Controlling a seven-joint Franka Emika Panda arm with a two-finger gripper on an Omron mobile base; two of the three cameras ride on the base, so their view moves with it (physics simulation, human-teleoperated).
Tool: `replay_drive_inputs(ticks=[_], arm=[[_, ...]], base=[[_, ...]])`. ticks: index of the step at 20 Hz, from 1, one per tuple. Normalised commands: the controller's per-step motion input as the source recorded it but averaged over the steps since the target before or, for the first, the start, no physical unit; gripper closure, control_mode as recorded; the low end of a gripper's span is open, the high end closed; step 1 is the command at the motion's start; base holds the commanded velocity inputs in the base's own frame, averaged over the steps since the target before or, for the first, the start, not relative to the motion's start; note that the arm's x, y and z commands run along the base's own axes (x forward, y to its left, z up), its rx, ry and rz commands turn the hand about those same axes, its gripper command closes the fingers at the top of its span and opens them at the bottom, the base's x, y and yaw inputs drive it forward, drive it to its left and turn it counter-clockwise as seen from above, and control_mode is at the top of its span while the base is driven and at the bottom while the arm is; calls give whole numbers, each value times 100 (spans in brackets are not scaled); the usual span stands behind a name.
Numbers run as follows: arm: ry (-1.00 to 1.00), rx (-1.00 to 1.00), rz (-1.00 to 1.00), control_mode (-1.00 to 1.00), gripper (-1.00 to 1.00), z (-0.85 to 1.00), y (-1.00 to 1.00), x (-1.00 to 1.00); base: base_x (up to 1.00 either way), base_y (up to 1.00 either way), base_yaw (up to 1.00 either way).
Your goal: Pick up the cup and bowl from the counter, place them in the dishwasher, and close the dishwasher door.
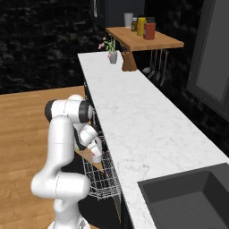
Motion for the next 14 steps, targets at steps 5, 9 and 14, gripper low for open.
replay_drive_inputs(ticks=[5,9,14], arm=[[-12,-7,-7,-100,100,-45,41,-50],[-8,0,-7,-100,100,-31,21,-30],[-8,0,-5,-100,100,-51,9,-10]], base=[[0,0,0],[0,0,0],[0,0,0]])
